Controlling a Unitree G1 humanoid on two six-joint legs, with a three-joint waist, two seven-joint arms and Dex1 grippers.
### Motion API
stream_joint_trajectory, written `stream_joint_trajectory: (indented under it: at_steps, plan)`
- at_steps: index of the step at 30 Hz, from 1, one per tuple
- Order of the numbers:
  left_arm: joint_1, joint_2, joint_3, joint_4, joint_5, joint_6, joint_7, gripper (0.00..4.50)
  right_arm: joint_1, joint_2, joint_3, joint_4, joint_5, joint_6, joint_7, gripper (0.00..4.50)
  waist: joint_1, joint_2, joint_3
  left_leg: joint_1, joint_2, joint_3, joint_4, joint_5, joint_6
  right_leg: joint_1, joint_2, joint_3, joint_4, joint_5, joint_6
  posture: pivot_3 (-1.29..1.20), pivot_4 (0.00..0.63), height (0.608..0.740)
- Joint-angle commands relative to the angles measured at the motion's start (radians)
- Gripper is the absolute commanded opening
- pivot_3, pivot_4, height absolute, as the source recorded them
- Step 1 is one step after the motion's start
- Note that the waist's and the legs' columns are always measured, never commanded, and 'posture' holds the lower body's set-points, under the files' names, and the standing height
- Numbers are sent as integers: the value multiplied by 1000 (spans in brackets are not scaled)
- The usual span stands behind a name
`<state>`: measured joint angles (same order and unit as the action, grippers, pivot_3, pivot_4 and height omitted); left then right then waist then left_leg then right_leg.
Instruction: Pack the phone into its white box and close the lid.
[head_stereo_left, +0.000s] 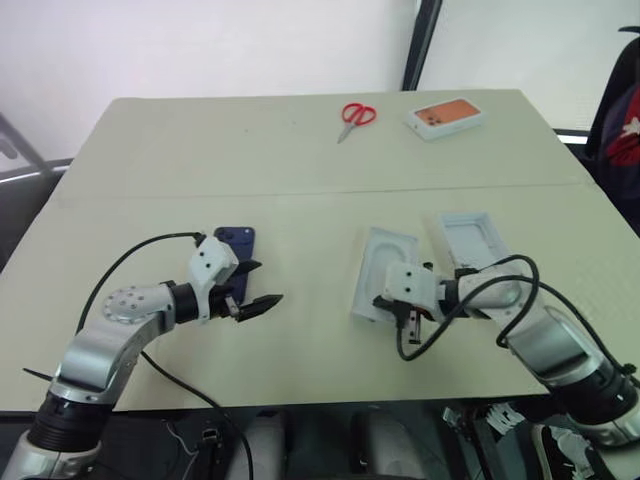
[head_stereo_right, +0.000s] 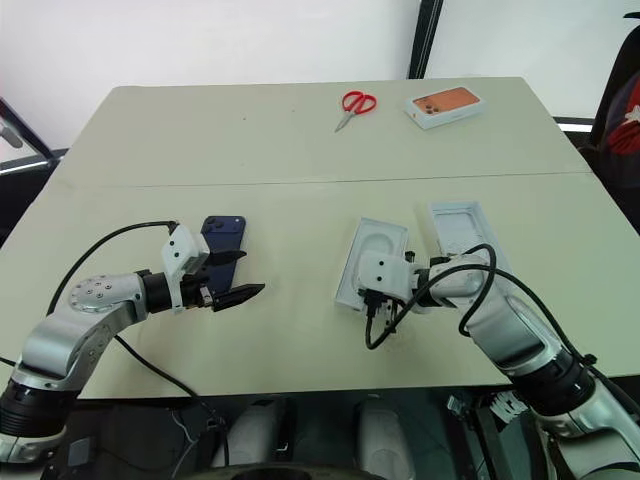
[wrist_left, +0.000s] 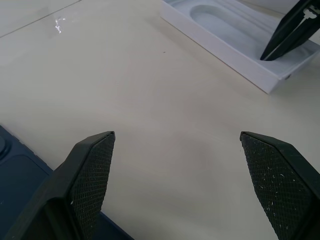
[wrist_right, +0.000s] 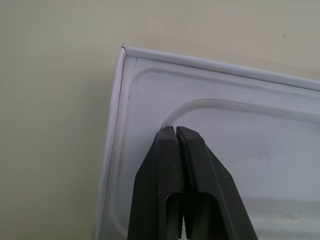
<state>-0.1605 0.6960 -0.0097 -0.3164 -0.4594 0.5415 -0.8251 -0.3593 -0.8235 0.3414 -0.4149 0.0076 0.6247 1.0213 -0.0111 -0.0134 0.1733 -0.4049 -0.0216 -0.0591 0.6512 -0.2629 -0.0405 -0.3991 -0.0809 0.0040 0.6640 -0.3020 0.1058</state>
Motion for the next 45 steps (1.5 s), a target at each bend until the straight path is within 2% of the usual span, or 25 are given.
stream_joint_trajectory:
  at_steps: [1,7,11,14,16,19,25,28,30,37,45]
  plan:
    - [-8,4,23,-14,-1,-4,-2,4209,17,-32,-22,-39,17,-34,25,101,0,0,0,0,0,0,0,0,0,0,0,0,0,0,0,0,150,740]
    - [-12,7,23,-7,1,-4,-5,4209,-38,14,-92,6,30,-56,-45,101,-3,0,0,0,0,0,0,0,0,0,0,0,0,0,0,0,150,740]
    - [-7,9,29,-7,1,-4,-3,4209,-29,1,-158,-40,141,-6,20,101,1,0,0,0,0,0,0,0,0,0,0,0,0,0,0,0,150,740]
    - [4,9,34,-14,1,-2,1,4209,49,-41,-193,-122,225,21,76,957,5,0,0,0,0,-1,0,0,0,1,0,-1,-1,0,0,0,150,740]
    - [9,8,36,-18,0,-1,3,4209,100,-62,-192,-158,239,21,80,1894,3,0,0,0,0,-1,0,0,0,2,-1,-2,-1,0,0,0,150,740]
    - [16,8,38,-26,-4,4,5,4209,174,-81,-170,-175,210,-5,55,1894,1,0,0,1,0,-1,0,0,0,2,-1,-2,-1,0,0,0,150,740]
    - [16,10,40,-25,-4,8,1,4209,201,-68,-143,-166,185,-23,6,1894,0,0,0,1,0,-1,0,0,0,2,0,-2,0,0,0,0,150,740]
    - [7,10,39,-21,-3,11,-2,4209,205,-72,-114,-146,152,-57,-7,1011,0,0,0,1,0,-1,0,0,0,2,0,-2,-1,0,0,0,150,740]
    - [0,9,38,-17,-1,12,-3,4209,205,-71,-106,-142,149,-67,-8,38,1,0,0,1,0,-1,0,0,0,2,0,-2,-1,0,0,0,150,740]
    - [-8,8,42,-11,-1,11,-3,4209,186,-64,-84,-118,113,-166,-2,38,-1,0,0,1,0,-1,0,0,0,2,0,-2,-1,0,0,0,150,740]
    - [-11,9,64,3,0,11,1,4209,33,5,8,-11,76,-283,64,38,-2,0,0,2,1,-1,0,0,0,2,0,-2,0,0,0,0,150,740]
